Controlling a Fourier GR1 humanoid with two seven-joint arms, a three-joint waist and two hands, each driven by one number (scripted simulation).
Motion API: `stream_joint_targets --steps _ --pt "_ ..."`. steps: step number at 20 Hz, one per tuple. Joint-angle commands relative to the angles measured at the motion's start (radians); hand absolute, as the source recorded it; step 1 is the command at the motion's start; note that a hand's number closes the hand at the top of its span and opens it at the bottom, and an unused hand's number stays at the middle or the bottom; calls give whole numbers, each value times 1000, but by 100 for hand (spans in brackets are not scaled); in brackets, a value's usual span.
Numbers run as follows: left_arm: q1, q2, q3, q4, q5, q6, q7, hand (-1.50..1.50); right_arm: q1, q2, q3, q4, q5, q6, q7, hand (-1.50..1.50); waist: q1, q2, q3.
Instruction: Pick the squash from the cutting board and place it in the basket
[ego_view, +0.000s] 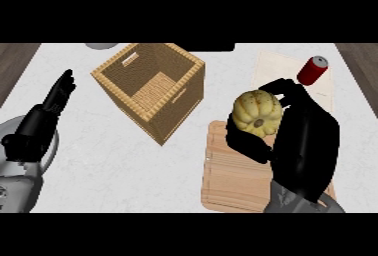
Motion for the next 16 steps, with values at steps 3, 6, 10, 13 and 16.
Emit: stream_joint_targets --steps 3,6,10,13,16 --pt "-27 -14 -12 -17 -24 2 31 0 -371 15 -26 21 -86 139 148 150 17 4 0" --pt "-34 -28 -8 27 -20 -6 -8 0 -523 16 -84 102 -238 156 164 150 23 6 -1" --pt "-31 -57 -38 6 -46 14 16 0 -723 16 -106 272 -317 137 263 150 34 5 -1" --pt "-18 -52 -41 -32 -41 0 33 0 -811 16 -139 450 -368 82 243 150 46 7 -1" --pt "-54 -28 -17 -12 -18 -32 44 0 -884 16 -190 622 -411 2 180 150 52 13 -1"
